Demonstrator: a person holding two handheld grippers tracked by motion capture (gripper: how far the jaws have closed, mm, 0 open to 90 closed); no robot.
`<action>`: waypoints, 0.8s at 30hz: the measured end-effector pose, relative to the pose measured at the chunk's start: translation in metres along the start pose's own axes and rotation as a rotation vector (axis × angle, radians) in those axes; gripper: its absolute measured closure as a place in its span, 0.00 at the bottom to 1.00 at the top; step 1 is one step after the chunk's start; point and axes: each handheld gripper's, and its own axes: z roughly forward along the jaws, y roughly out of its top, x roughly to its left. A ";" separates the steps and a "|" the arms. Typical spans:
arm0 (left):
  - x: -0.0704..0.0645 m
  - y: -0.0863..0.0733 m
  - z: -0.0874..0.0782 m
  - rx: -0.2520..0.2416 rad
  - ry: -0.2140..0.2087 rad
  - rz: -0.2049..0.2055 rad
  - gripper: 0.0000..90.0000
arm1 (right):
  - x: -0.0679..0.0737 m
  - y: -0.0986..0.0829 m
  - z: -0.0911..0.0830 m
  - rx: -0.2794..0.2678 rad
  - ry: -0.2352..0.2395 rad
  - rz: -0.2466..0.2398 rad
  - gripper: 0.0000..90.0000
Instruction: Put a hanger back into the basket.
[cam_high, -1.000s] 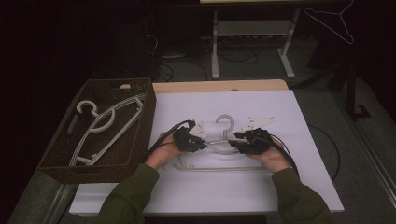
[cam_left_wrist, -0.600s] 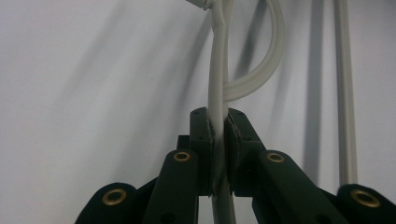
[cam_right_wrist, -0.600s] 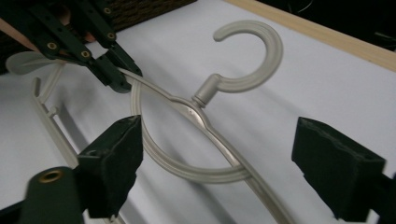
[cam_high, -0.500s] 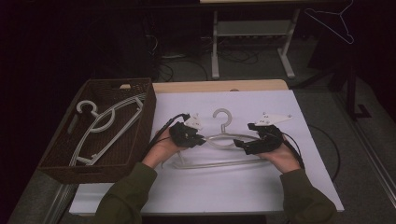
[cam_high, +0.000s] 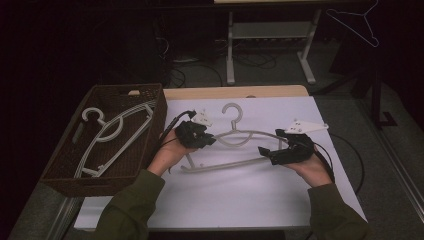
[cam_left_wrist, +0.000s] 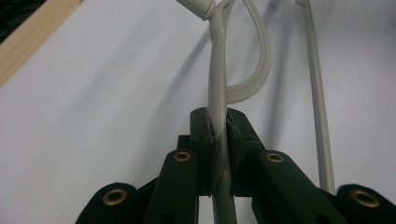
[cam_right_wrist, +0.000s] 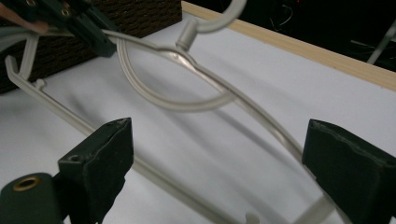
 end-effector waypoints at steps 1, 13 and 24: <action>0.001 0.001 -0.003 -0.004 0.005 -0.007 0.91 | 0.000 0.000 -0.002 0.001 -0.002 0.006 0.09; 0.011 0.011 -0.041 -0.035 0.064 -0.048 0.92 | -0.003 -0.003 -0.013 -0.013 -0.014 0.023 0.06; 0.025 0.009 -0.083 -0.089 0.095 -0.091 0.91 | -0.003 -0.005 -0.013 -0.005 -0.021 0.026 0.05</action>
